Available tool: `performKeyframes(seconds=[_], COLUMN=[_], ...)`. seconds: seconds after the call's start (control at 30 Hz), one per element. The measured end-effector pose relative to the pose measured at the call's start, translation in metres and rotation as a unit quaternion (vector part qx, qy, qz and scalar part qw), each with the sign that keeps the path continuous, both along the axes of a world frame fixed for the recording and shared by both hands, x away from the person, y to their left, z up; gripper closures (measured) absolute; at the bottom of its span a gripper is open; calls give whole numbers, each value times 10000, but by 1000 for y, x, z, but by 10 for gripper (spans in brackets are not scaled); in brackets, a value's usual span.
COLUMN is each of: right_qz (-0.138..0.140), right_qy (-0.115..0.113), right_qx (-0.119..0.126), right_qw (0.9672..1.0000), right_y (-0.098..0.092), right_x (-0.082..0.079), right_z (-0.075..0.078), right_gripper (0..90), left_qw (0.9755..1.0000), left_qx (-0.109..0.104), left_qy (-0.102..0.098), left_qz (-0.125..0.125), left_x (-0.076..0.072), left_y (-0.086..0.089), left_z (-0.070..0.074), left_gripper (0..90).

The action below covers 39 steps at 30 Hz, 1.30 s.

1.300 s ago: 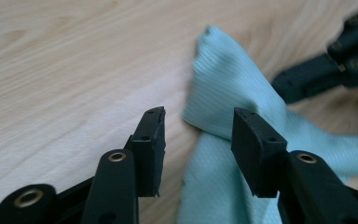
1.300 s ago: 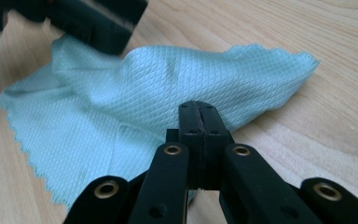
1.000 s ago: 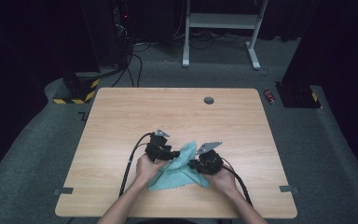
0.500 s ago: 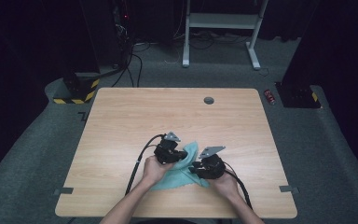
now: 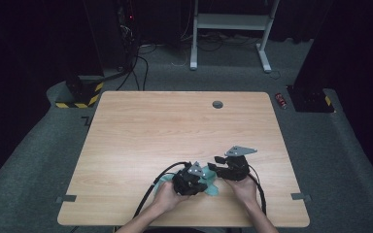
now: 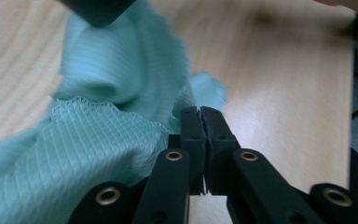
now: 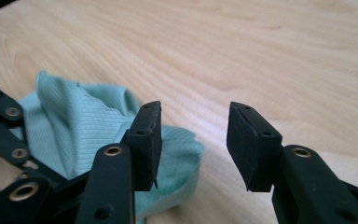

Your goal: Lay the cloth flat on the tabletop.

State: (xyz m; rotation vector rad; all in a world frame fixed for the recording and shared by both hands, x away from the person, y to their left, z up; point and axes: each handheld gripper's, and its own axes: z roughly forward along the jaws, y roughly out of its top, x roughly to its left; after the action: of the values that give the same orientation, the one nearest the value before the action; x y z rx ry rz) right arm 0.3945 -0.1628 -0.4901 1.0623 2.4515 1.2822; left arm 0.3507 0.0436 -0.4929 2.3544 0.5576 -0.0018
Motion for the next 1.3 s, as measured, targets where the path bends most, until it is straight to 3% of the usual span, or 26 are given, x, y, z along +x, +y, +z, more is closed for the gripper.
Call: performKeyframes(seconds=[0.1, 0.2, 0.3, 0.37, 0.4, 0.47, 0.53, 0.7, 0.77, 0.8, 0.9, 1.0, 1.07, 1.17, 1.23, 1.3], right_qz=[331, 533, 599, 613, 620, 625, 609, 517, 444, 420, 288, 317, 473, 945, 1120, 1064], right_qy=[23, 67, 69, 51, 28, 19, 22, -35, -16, -48, -104, -121, -33, 295, 294, 228], right_qx=[-348, -575, -568, -586, -595, -549, -492, -279, -124, -105, -4, 55, 11, -157, -296, -254], right_qw=[9988, 9969, 9966, 9964, 9963, 9965, 9969, 9983, 9989, 9990, 9995, 9994, 9989, 9950, 9928, 9937], right_y=[4, 4, 1, 0, 0, 0, -2, -8, -12, -13, -19, -22, -22, -16, -14, -16], right_x=[-5, -11, -13, -14, -15, -16, -15, -14, -13, -13, -13, -18, -22, -28, -32, -34], right_z=[-6, -10, -10, -8, -7, -7, -5, 0, 2, 2, 5, 8, 6, -8, -15, -14], right_gripper=[736, 868, 882, 883, 882, 881, 881, 883, 883, 883, 884, 883, 880, 838, 820, 870], left_qw=[9999, 9988, 9948, 9924, 9924, 9941, 9947, 9967, 9961, 9958, 9950, 9956, 9966, 9973, 9969, 9968], left_qx=[-89, -167, -163, -109, -29, 94, 169, 392, 585, 660, 741, 607, 506, 458, 498, 424], left_qy=[-77, -324, -593, -720, -700, -453, -356, -279, -320, -341, -502, -592, -525, -442, -479, -528], left_qz=[40, 333, 818, 996, 1010, 985, 954, 655, 570, 532, 451, 405, 377, 359, 371, 432], left_x=[-7, -7, 0, 7, 11, 21, 25, 26, 25, 24, 18, 8, 0, -13, -18, -18], left_y=[9, 22, 30, 31, 30, 27, 24, 16, 14, 14, 13, 19, 25, 32, 36, 40], left_z=[5, 13, 21, 25, 26, 22, 17, 11, 9, 8, 11, 16, 15, 6, 1, 2], left_gripper=[821, 726, 582, 518, 496, 464, 495, 732, 863, 886, 895, 896, 896, 896, 896, 897])
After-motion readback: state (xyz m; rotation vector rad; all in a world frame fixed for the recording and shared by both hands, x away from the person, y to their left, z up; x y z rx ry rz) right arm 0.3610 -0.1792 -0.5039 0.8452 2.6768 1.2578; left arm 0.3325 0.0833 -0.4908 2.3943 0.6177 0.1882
